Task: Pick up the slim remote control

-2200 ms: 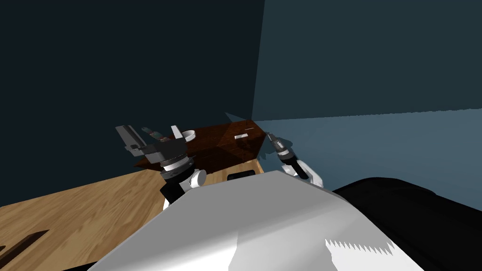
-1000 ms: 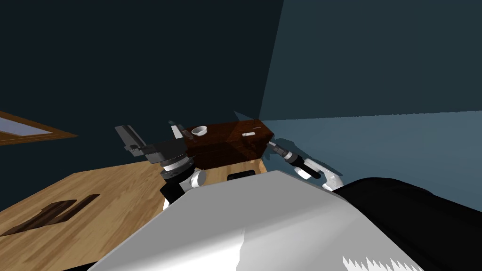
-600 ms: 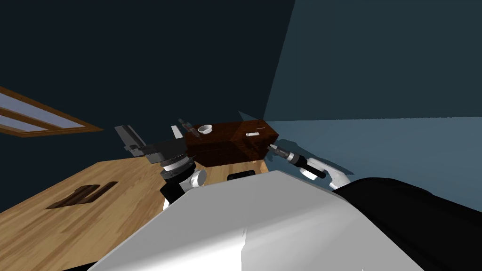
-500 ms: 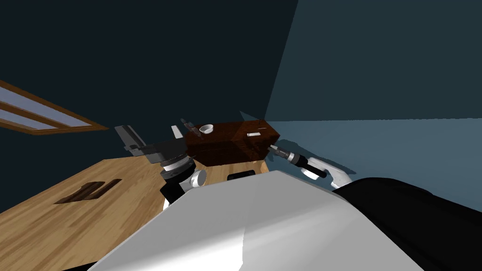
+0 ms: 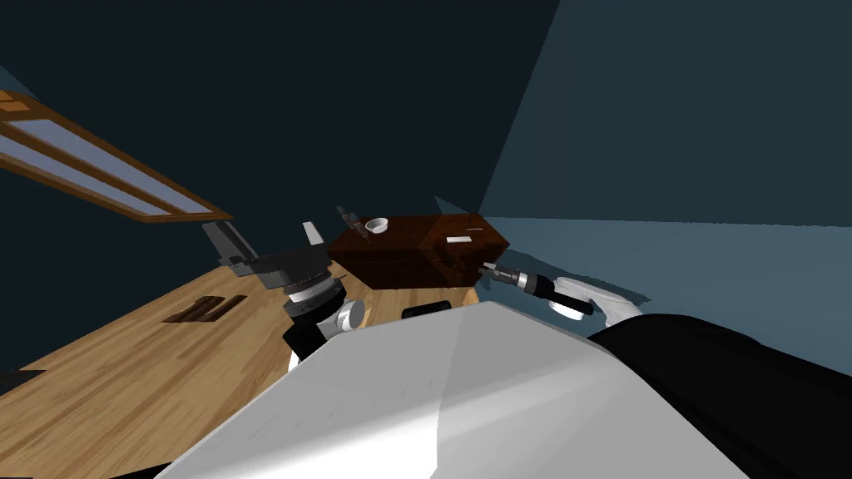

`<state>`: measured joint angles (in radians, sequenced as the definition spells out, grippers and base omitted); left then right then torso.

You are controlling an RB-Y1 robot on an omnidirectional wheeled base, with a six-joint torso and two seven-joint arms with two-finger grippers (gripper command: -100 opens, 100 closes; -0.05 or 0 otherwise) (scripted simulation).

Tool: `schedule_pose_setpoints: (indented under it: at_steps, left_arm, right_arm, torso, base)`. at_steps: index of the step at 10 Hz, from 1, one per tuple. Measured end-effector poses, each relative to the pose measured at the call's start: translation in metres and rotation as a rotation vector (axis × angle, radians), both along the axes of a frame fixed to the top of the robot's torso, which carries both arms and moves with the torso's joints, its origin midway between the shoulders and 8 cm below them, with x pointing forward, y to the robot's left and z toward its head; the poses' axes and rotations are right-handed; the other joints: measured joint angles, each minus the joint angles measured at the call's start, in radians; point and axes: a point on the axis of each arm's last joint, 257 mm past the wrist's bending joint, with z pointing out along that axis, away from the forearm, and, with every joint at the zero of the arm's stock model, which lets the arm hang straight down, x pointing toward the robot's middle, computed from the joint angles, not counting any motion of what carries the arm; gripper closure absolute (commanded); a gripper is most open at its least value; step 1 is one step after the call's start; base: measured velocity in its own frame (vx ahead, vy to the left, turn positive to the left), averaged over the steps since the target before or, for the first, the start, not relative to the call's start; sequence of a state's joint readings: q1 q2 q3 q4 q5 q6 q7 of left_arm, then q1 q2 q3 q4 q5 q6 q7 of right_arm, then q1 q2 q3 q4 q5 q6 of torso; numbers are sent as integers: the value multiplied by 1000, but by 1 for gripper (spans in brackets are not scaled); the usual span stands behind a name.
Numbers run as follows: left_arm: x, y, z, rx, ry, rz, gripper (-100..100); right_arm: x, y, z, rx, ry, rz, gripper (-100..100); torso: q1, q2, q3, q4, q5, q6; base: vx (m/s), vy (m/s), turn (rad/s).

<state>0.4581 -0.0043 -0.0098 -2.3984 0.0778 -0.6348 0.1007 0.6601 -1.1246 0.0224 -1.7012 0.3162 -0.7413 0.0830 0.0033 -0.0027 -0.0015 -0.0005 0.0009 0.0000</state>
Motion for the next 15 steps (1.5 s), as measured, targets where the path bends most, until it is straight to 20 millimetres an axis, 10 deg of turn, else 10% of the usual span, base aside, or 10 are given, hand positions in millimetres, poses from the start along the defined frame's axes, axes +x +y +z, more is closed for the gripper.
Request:
schedule_pose_setpoints:
  at_steps: [15]
  left_arm:
    - [0, 0, 0, 0, 0, 0, 0]
  right_arm:
    - [-76, -162, -57, -556, 371, 178, -100]
  torso:
    - [0, 0, 0, 0, 0, 0]
  base:
    - [40, 36, 196]
